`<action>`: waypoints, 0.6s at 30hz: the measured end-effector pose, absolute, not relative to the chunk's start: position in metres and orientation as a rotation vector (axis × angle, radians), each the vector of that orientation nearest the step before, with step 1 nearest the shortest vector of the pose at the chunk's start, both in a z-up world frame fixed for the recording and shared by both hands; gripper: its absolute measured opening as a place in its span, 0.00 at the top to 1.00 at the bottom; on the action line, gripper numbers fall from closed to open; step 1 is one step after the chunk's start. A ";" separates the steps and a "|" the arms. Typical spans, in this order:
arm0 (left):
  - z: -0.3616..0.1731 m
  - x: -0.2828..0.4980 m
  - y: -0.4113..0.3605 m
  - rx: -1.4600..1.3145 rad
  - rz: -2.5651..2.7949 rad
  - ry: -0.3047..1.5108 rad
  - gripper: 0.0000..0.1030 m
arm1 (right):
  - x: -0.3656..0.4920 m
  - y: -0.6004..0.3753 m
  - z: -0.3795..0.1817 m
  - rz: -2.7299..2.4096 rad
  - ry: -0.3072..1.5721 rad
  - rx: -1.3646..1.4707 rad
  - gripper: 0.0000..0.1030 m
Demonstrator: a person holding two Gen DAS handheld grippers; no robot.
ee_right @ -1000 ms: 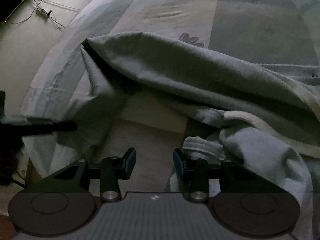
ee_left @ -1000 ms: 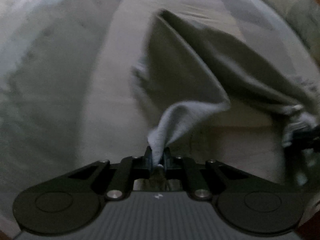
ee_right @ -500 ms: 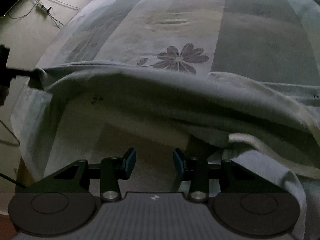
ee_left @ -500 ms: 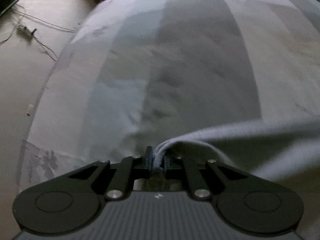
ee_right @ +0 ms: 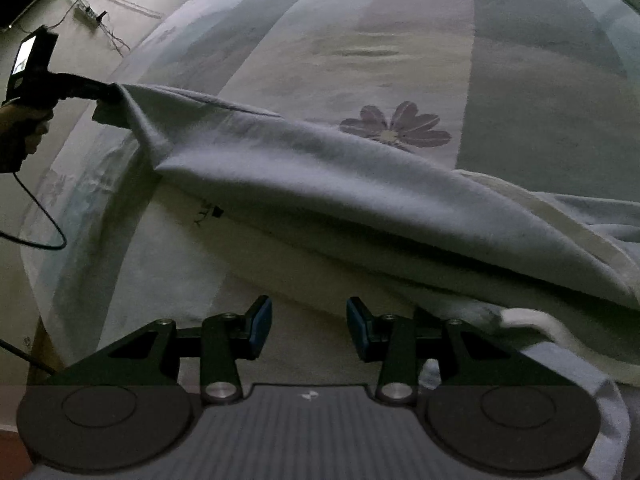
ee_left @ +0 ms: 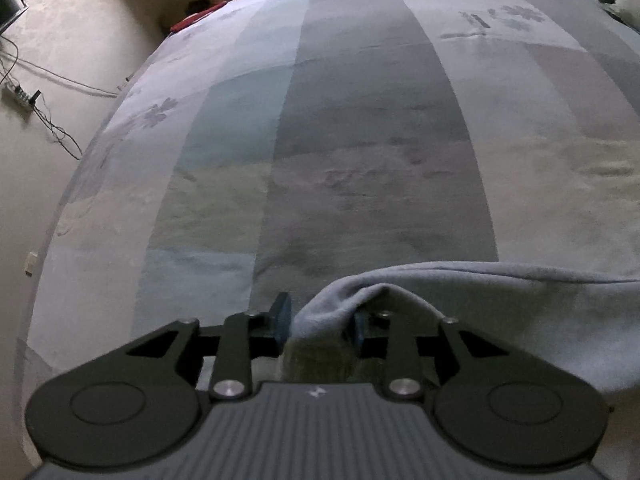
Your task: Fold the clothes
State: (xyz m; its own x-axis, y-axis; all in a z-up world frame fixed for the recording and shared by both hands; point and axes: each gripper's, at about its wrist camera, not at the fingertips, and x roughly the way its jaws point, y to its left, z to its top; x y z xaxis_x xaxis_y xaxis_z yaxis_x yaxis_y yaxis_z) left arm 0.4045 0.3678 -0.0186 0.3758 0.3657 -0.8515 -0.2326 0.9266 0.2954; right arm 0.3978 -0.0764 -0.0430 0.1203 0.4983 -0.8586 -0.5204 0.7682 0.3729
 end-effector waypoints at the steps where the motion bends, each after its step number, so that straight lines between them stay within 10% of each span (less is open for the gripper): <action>1: -0.018 0.406 0.371 0.119 0.388 1.122 0.66 | 0.397 -0.074 -0.044 0.747 1.248 -0.024 0.55; 9: -0.014 0.427 0.381 0.173 0.368 1.166 0.39 | 0.396 -0.063 -0.049 0.753 1.263 -0.032 0.55; 18: -0.014 0.442 0.361 0.424 0.278 1.154 0.34 | 0.396 -0.048 -0.049 0.781 1.256 -0.035 0.55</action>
